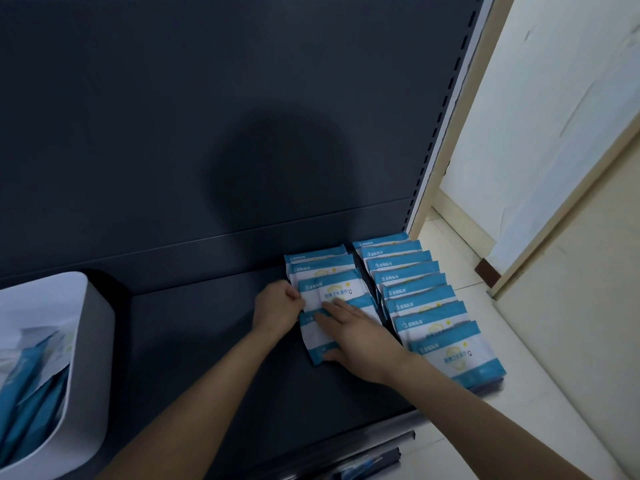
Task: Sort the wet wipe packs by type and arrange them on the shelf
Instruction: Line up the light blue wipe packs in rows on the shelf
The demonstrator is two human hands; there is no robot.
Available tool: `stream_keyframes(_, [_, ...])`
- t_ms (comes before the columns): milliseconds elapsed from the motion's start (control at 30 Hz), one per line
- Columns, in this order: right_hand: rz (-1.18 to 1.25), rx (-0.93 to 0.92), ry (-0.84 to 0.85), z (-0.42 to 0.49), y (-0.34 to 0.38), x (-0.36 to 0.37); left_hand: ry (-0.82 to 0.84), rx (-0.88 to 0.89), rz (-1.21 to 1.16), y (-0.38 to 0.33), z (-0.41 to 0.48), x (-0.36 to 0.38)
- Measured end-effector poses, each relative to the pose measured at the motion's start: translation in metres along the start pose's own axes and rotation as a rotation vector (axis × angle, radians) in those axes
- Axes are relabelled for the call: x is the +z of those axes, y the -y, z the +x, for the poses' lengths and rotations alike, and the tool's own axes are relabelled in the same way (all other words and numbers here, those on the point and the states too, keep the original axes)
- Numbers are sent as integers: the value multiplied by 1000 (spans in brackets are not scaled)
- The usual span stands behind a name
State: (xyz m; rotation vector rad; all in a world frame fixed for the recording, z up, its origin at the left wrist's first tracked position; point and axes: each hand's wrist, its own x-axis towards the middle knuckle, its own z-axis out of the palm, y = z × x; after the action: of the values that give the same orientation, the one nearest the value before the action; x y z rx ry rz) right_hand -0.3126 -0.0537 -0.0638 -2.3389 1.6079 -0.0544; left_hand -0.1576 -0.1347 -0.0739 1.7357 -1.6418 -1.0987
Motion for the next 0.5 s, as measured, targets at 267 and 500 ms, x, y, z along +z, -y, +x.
stream_keyframes(267, [-9, 20, 55, 4, 1, -7, -22, 131, 133, 7, -18, -18])
stream_keyframes(500, [-157, -70, 120, 17, -4, -22, -136, 191, 226, 23, -39, -54])
